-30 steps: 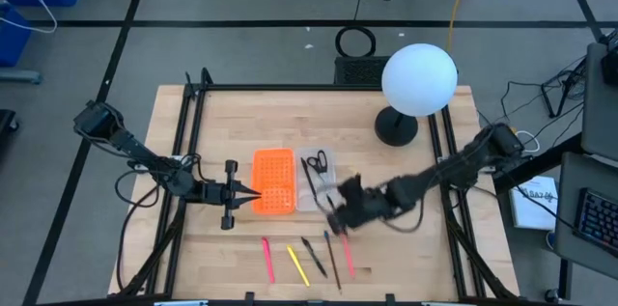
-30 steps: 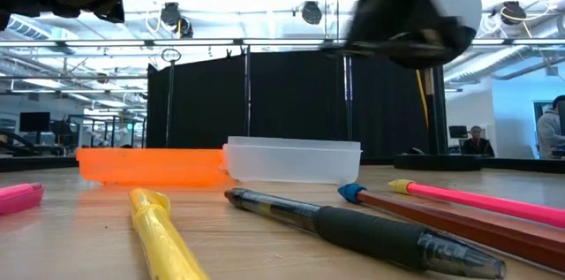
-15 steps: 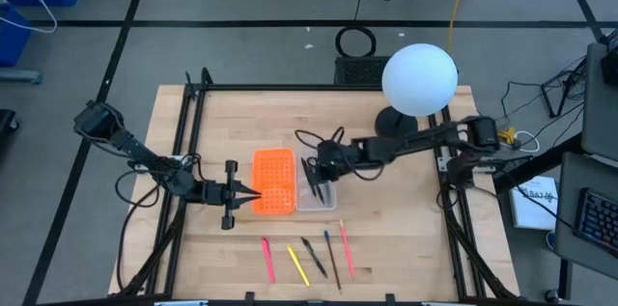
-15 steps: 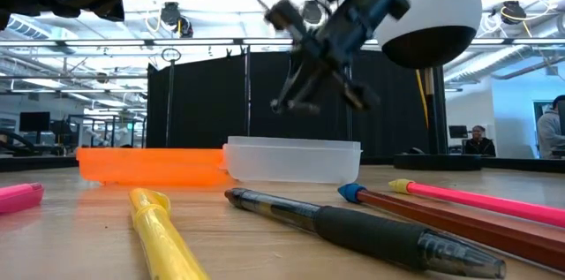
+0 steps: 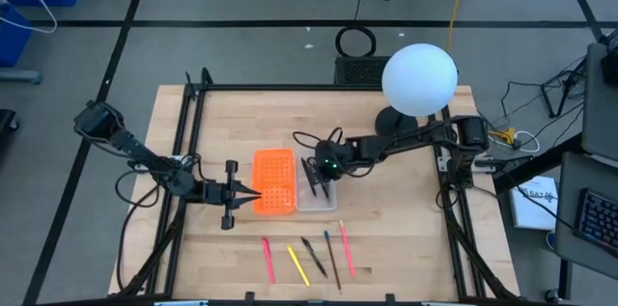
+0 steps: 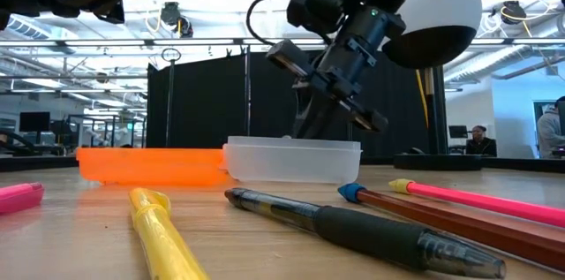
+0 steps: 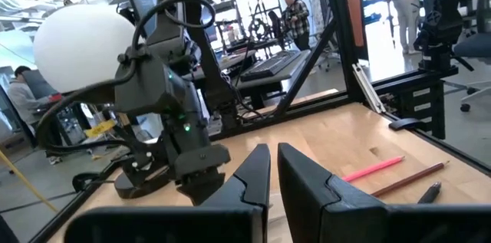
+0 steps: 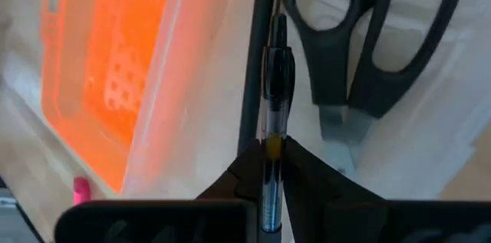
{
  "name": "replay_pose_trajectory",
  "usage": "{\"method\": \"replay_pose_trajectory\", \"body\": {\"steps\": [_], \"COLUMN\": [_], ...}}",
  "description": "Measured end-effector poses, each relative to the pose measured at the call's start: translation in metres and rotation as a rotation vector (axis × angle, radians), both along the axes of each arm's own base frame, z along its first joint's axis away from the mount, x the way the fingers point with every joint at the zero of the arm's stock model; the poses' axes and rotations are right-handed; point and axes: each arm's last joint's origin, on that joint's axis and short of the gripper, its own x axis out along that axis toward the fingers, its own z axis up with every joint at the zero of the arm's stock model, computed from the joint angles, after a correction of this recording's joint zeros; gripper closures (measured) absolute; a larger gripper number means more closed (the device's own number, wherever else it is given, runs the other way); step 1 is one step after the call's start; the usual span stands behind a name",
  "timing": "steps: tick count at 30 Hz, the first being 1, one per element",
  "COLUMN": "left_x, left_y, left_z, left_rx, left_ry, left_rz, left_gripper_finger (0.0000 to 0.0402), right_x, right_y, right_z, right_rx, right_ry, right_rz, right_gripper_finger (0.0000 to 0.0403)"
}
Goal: Pick & place school supplies into a supply box
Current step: Put the right transparent pen into the transparent supply box
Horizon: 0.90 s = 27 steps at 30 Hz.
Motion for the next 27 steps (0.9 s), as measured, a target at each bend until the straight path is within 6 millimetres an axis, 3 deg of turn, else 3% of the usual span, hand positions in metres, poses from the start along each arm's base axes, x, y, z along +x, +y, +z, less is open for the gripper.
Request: {"method": "replay_pose_trajectory", "body": {"steps": [27], "left_x": [0.0002], "left_y": [-0.0001], "left_z": [-0.0023], "left_rx": [-0.069], "left_ry": [0.027], "left_rz": [-0.008], "left_gripper_finger": [0.0366], "right_x": [0.0008], "right_y": [-0.0050], "right_z": [0.0009], "right_rx": [0.021], "right_ry": [-0.010], "right_rz": [-0.035], "right_gripper_finger": [0.0378]}}
